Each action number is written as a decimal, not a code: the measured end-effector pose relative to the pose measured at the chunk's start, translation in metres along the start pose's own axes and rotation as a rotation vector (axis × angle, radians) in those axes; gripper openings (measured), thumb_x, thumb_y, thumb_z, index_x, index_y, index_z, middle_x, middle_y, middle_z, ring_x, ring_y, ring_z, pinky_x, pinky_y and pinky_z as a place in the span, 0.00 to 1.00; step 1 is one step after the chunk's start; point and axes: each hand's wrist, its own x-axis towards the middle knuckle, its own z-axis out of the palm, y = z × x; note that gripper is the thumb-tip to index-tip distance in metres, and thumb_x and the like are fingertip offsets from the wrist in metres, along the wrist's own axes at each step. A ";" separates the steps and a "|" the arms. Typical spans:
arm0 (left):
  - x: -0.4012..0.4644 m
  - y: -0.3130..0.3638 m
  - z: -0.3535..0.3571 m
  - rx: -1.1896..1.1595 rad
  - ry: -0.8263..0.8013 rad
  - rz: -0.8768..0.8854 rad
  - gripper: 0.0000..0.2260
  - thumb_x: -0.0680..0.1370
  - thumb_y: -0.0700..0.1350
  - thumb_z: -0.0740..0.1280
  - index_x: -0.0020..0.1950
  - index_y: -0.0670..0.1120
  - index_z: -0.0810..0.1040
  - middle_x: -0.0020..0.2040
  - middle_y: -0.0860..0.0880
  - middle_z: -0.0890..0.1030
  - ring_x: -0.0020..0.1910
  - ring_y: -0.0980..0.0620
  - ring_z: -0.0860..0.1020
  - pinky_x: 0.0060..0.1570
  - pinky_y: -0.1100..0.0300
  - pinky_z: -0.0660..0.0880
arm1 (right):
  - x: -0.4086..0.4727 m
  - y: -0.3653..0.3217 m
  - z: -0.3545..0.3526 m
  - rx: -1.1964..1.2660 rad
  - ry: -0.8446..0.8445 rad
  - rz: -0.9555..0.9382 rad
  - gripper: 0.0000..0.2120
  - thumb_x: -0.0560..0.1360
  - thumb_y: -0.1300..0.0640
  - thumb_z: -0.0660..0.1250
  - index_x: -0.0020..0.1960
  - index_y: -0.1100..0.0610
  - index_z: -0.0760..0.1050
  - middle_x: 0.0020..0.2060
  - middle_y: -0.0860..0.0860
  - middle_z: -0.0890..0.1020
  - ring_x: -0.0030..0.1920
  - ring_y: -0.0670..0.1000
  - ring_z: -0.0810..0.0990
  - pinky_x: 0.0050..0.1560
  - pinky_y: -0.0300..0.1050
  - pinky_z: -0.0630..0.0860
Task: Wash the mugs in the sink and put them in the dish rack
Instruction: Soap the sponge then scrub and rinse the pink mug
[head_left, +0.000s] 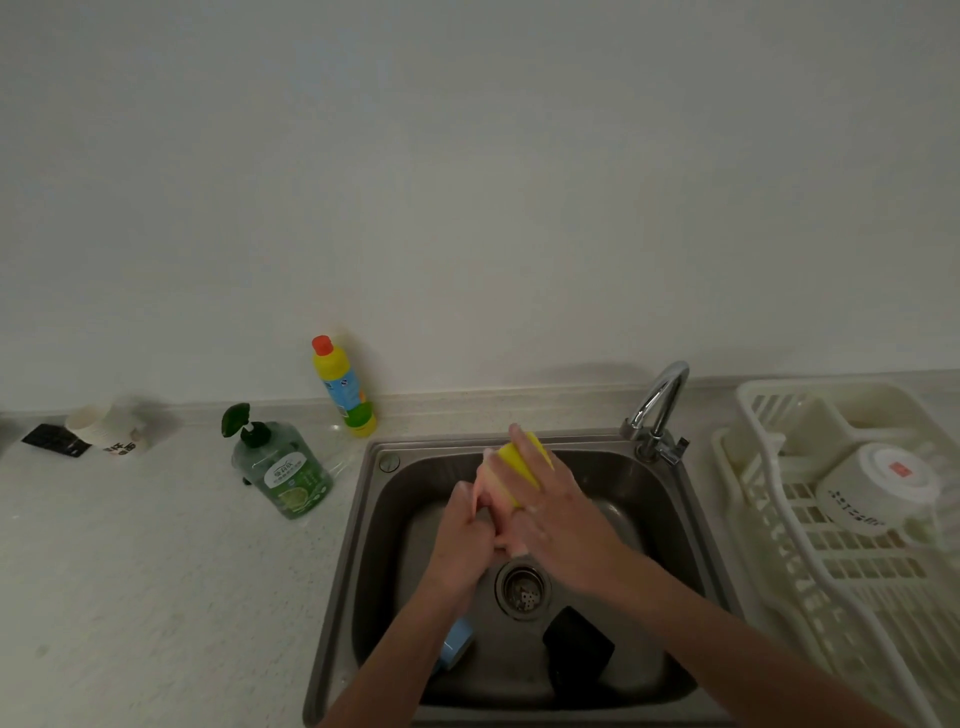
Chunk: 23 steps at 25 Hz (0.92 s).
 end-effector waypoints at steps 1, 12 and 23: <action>-0.003 0.000 0.000 -0.002 -0.021 -0.003 0.08 0.78 0.32 0.56 0.51 0.41 0.71 0.49 0.38 0.78 0.45 0.46 0.80 0.43 0.46 0.82 | 0.001 0.006 -0.006 0.112 0.019 0.068 0.26 0.81 0.49 0.48 0.78 0.43 0.56 0.80 0.45 0.45 0.80 0.51 0.47 0.75 0.47 0.59; -0.004 0.004 -0.003 0.023 -0.062 0.001 0.09 0.78 0.31 0.55 0.53 0.40 0.70 0.49 0.40 0.77 0.46 0.47 0.80 0.40 0.53 0.82 | -0.005 -0.003 -0.013 0.048 0.094 -0.062 0.24 0.77 0.57 0.55 0.73 0.50 0.69 0.77 0.51 0.57 0.77 0.54 0.56 0.76 0.48 0.60; -0.002 0.007 -0.003 -0.017 -0.101 -0.014 0.10 0.75 0.30 0.54 0.51 0.40 0.70 0.45 0.43 0.75 0.42 0.49 0.78 0.37 0.52 0.80 | -0.006 0.004 -0.005 0.024 -0.003 -0.074 0.25 0.78 0.52 0.53 0.75 0.48 0.66 0.80 0.49 0.53 0.80 0.52 0.47 0.78 0.55 0.52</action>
